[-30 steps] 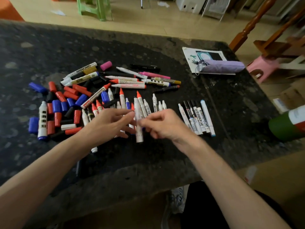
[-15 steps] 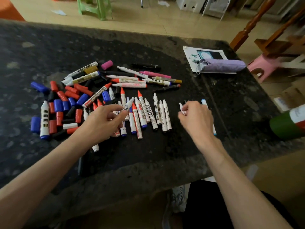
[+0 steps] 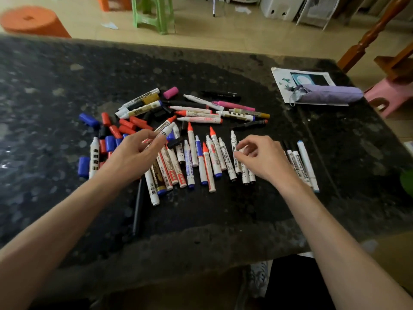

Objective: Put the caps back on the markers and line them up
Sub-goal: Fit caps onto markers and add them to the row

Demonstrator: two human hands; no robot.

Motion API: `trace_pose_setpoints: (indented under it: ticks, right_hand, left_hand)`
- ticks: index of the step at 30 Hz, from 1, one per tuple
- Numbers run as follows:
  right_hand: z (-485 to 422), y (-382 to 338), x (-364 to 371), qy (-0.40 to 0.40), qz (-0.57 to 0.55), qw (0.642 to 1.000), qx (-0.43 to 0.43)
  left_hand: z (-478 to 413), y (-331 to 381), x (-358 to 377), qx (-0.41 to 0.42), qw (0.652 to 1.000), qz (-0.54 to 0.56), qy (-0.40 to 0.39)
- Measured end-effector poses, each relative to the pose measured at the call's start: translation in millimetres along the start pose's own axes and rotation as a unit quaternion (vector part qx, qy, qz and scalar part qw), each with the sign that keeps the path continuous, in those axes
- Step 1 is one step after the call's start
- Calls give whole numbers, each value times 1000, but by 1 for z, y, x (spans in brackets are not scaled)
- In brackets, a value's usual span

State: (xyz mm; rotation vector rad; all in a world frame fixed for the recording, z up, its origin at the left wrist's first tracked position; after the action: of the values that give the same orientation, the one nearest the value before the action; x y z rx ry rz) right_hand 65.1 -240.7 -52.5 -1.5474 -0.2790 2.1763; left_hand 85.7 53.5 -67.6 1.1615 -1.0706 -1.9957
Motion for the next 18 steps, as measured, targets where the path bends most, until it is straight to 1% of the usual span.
trace_pose_setpoints:
  ticks: [2,5,9,11,13,15,18]
  right_hand:
    - [-9,-17,11,-13,-7,999,-43]
    - [-26,-36,24,4,3,997,-83]
    - [-49,-44,21,68,49,994,-77]
    - [-57,-51,17,80,46,992,-82]
    - [-60,-66,21,57,16,991,-121]
    - [-58,-87,30,13,3,983,-185]
    - [-51,-114,46,-46,41,965,-255]
  left_hand:
    - [2,-4,-8,-1,1000,11,12]
    - [8,-4,-20,3,1000,5,17]
    - [16,2,-30,7,999,-33,23]
    - [18,1,-36,8,999,-39,34]
    - [19,1,-41,11,998,-41,38]
    - [19,0,-45,4,998,-41,44]
    - [20,-3,-51,-9,998,-43,53]
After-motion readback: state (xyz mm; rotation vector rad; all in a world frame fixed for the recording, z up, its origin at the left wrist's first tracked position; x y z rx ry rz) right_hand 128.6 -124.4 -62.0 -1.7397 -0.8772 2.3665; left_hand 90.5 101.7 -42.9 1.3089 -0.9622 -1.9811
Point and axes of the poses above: each hand's wrist, its own z-axis away from the middle knuckle, its own x-axis out of the palm, y = z × x, the point moved 5 cm from there along -z, towards the middle knuckle, and after that the axes turned 14 degrees about -y, right-handed, at the moved point
